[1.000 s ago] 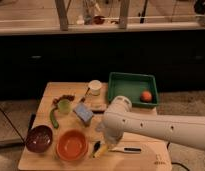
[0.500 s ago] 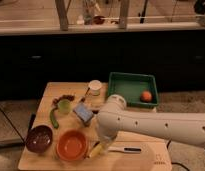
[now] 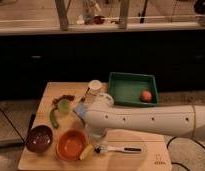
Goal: Place banana in red bowl
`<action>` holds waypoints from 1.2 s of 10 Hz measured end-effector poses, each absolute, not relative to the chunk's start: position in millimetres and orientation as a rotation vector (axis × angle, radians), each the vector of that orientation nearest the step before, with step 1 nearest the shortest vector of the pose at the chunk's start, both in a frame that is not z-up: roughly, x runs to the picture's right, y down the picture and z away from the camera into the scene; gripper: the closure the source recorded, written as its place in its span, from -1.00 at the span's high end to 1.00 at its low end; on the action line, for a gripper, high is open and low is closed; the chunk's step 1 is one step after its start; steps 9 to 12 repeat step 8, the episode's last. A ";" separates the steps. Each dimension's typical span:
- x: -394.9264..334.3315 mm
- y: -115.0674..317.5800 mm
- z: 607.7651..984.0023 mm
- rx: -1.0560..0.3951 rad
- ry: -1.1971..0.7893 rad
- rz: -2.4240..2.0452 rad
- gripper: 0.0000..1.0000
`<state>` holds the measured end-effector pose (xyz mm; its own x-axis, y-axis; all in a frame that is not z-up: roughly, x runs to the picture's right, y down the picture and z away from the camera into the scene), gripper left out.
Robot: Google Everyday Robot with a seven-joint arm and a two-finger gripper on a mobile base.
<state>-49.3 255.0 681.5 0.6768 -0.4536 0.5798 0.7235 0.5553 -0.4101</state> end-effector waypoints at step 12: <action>-115.4 246.9 698.1 -0.708 -0.495 -0.900 -1.00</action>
